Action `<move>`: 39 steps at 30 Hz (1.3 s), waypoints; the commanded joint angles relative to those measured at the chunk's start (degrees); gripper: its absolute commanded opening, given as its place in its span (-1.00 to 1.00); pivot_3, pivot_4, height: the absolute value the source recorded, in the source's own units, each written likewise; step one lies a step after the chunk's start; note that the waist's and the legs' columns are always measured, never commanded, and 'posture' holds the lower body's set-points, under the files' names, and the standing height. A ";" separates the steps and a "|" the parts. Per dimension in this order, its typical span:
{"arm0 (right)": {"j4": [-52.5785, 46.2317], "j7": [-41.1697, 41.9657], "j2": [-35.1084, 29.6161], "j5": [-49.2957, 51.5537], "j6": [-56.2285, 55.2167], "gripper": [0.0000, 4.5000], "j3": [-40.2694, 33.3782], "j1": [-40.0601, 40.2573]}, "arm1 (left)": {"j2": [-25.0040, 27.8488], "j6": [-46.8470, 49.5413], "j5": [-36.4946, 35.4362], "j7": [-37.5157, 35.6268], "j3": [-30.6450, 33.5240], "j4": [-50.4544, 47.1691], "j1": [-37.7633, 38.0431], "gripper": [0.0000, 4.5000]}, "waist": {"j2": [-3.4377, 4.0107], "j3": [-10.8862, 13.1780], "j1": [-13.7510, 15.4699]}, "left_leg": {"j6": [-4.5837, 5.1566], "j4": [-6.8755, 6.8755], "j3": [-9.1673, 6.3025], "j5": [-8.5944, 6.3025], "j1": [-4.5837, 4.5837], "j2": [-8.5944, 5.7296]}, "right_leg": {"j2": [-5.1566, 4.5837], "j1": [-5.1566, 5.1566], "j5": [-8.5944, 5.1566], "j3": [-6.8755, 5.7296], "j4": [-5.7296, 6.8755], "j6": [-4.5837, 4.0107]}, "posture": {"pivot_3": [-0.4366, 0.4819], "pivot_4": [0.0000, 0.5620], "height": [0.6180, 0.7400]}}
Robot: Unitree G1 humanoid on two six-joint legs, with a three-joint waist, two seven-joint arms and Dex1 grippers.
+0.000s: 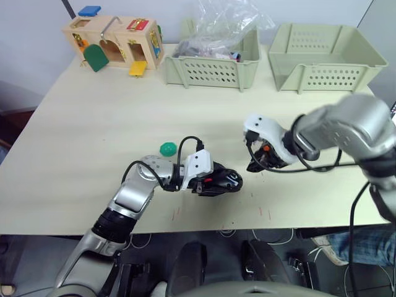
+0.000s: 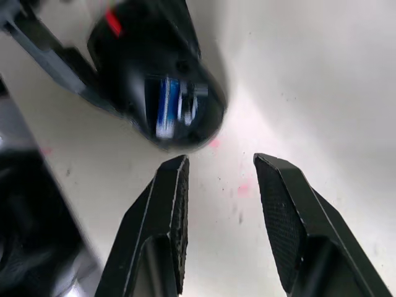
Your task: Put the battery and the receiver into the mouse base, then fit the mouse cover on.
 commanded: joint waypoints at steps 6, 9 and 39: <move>-14.64 -3.81 4.80 -5.45 -19.48 -0.23 -16.46 22.23 | 1.25 0.06 -0.21 -0.37 0.48 -0.56 0.44 0.30 | -0.01 0.01 -0.31 | 0.00 -0.01 -0.04 0.00 0.12 0.05 | 0.10 0.09 -0.02 0.01 0.01 0.01 | -0.05 -0.47 1.00; -14.92 -3.89 9.14 -8.11 -27.47 -0.23 -16.72 29.03 | 1.62 0.03 -0.34 -0.64 0.61 -0.60 0.47 0.30 | -0.02 0.00 -0.29 | 0.00 0.00 -0.05 0.00 0.12 0.05 | 0.11 0.09 -0.02 0.01 0.02 0.01 | -0.05 -0.47 1.00; -2.40 10.81 14.30 -30.95 -61.16 -0.98 -6.32 41.28 | 2.59 -0.79 -0.44 -0.99 0.72 0.69 0.65 0.30 | -0.02 0.01 -0.33 | -0.01 0.04 0.07 0.01 0.20 0.04 | 0.15 0.09 -0.02 0.14 0.06 0.00 | -0.05 -0.47 1.00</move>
